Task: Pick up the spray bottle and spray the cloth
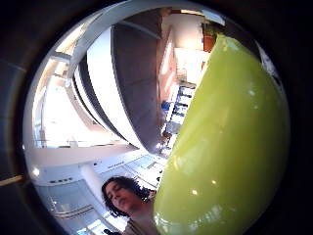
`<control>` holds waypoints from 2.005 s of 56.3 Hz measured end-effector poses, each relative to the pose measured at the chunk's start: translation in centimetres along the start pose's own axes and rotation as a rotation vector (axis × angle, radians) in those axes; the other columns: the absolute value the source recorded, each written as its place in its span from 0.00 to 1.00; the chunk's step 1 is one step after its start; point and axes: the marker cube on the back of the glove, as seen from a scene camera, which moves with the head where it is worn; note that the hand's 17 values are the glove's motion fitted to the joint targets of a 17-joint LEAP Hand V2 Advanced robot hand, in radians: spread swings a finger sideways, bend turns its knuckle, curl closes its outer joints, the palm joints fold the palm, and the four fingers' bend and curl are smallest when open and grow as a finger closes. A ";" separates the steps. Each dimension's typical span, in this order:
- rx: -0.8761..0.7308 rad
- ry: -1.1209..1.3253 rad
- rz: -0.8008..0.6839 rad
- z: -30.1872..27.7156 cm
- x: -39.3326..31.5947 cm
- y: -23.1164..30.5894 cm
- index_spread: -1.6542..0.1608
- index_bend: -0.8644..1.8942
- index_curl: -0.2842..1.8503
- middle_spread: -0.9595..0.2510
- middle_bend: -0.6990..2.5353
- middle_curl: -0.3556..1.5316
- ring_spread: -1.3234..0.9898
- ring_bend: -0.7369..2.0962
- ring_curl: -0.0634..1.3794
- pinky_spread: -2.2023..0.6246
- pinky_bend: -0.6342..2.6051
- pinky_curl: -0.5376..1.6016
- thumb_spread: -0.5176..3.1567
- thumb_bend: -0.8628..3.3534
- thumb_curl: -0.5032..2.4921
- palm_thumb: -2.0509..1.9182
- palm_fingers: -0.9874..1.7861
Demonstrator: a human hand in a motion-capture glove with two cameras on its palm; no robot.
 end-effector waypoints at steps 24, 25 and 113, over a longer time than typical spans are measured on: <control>0.019 0.035 -0.051 1.2 1.9 -5.5 0.77 0.43 0.45 0.63 0.43 0.52 0.48 0.54 0.41 0.68 0.36 0.47 0.24 0.20 0.46 0.77 0.84; 0.024 0.047 -0.051 1.1 2.2 -5.9 0.77 0.43 0.45 0.63 0.43 0.52 0.48 0.54 0.41 0.68 0.36 0.47 0.24 0.20 0.46 0.77 0.84; -0.461 1.257 0.186 -10.4 -0.8 7.8 0.68 0.39 0.32 0.78 0.27 0.36 0.55 0.34 0.27 0.85 0.25 0.37 0.40 0.20 0.29 0.63 0.46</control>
